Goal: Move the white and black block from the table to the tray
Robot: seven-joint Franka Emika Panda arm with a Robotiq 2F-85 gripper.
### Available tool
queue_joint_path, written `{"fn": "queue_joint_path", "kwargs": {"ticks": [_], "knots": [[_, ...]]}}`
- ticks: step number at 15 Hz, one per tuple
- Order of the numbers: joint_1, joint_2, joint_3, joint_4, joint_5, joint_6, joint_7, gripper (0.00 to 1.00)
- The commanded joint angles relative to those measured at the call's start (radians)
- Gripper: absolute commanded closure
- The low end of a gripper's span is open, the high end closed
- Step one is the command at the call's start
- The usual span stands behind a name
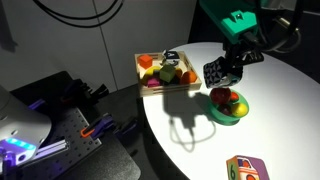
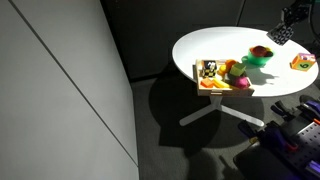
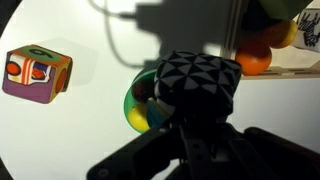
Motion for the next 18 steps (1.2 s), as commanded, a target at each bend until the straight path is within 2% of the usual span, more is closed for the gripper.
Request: {"fn": "queue_joint_path", "kwargs": {"ticks": [1, 9, 10, 11, 18], "knots": [[0.007, 0.002, -0.007, 0.001, 0.001, -0.002, 0.0, 0.88], [0.007, 0.007, -0.006, 0.001, 0.001, -0.002, 0.0, 0.88], [0.007, 0.007, -0.006, 0.001, 0.001, -0.002, 0.0, 0.95], [0.01, 0.004, -0.003, 0.002, 0.001, -0.004, -0.001, 0.95], [0.073, -0.015, 0.016, 0.018, -0.044, -0.004, 0.024, 0.96]]}}
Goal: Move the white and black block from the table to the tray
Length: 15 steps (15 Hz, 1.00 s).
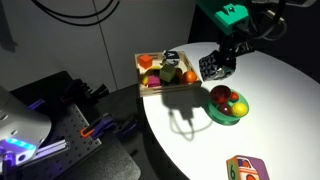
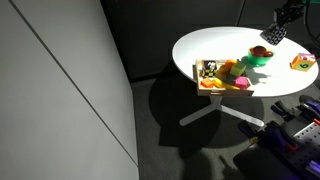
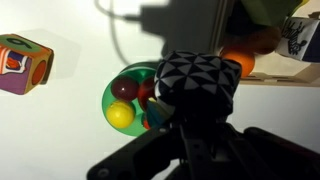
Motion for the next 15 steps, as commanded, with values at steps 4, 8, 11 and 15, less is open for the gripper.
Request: {"fn": "queue_joint_path", "kwargs": {"ticks": [4, 8, 11, 15], "knots": [[0.061, -0.027, 0.018, 0.025, -0.069, 0.0, 0.04, 0.95], [0.1, -0.05, 0.044, 0.012, -0.078, 0.028, 0.046, 0.95], [0.131, -0.067, 0.07, 0.0, -0.08, 0.044, 0.052, 0.95], [0.171, -0.085, 0.102, -0.008, -0.084, 0.037, 0.062, 0.95]]}}
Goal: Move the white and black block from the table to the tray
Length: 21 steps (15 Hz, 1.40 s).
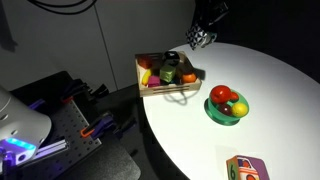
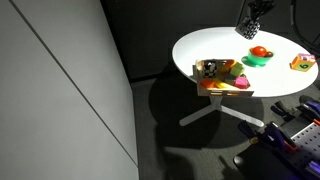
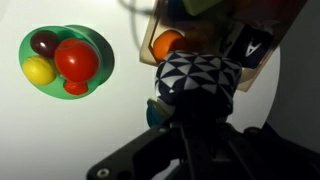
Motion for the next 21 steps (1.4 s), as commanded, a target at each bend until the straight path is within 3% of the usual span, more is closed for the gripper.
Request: {"fn": "queue_joint_path", "kwargs": {"ticks": [1, 16, 21], "knots": [[0.031, -0.042, 0.027, -0.03, -0.037, 0.002, 0.04, 0.95], [0.114, -0.162, 0.101, -0.284, -0.123, 0.026, 0.008, 0.95], [0.123, -0.155, 0.112, -0.364, -0.133, 0.117, 0.028, 0.95]]}}
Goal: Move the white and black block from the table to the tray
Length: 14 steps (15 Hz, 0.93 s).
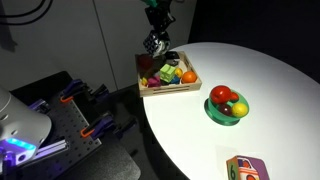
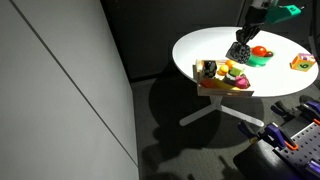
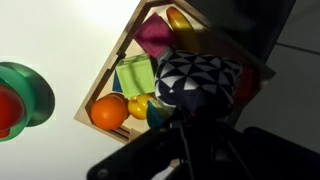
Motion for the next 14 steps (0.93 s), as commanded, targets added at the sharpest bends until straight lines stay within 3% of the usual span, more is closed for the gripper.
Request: {"fn": "queue_joint_path", "kwargs": {"ticks": [1, 7, 9, 10, 14], "knots": [[0.009, -0.019, 0.005, -0.074, -0.047, 0.096, 0.028, 0.95], [0.023, 0.0, 0.007, -0.134, -0.157, 0.208, 0.101, 0.96], [0.019, 0.006, 0.007, -0.123, -0.13, 0.185, 0.066, 0.96], [0.02, 0.007, 0.007, -0.126, -0.13, 0.187, 0.066, 0.88], [0.02, 0.01, 0.007, -0.126, -0.13, 0.187, 0.066, 0.88]]}}
